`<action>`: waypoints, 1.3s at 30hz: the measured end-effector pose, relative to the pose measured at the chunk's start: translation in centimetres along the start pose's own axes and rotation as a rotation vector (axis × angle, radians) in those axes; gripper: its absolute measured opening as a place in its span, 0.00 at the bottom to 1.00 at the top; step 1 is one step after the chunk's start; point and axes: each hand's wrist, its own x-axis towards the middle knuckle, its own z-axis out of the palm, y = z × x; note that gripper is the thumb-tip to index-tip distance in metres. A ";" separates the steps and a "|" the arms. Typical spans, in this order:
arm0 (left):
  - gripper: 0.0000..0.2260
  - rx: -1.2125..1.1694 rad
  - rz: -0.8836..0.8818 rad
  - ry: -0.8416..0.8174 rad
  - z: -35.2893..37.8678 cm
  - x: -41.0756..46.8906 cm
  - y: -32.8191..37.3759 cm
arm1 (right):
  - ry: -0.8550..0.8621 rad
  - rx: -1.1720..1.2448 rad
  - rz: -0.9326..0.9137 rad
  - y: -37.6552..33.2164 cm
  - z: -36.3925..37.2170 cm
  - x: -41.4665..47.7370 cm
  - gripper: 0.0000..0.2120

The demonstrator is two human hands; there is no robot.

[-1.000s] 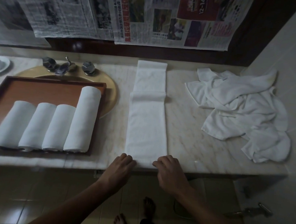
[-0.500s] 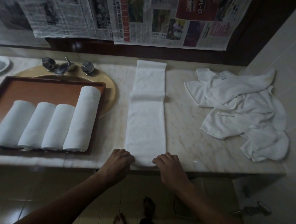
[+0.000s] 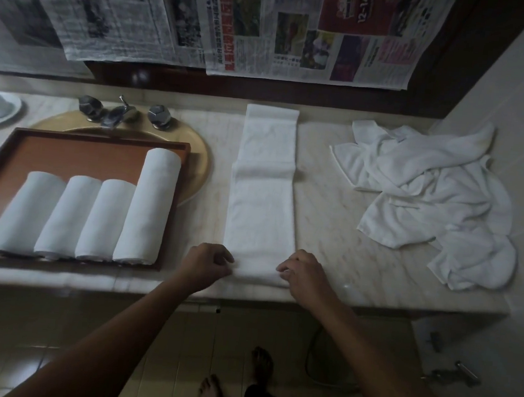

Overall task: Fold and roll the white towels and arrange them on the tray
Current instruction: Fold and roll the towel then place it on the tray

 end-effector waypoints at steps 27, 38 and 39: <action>0.15 0.212 0.279 0.183 2.8 -2.5 -0.6 | 0.043 -0.050 -0.097 -0.9 0.1 -2.1 0.15; 0.07 -0.447 -0.192 0.138 0.7 -1.0 -1.0 | 0.255 0.037 -0.057 -0.8 0.8 -1.2 0.09; 0.06 -0.477 -0.218 0.142 0.8 -0.9 -0.9 | 0.276 0.012 -0.091 -1.0 0.9 -1.1 0.09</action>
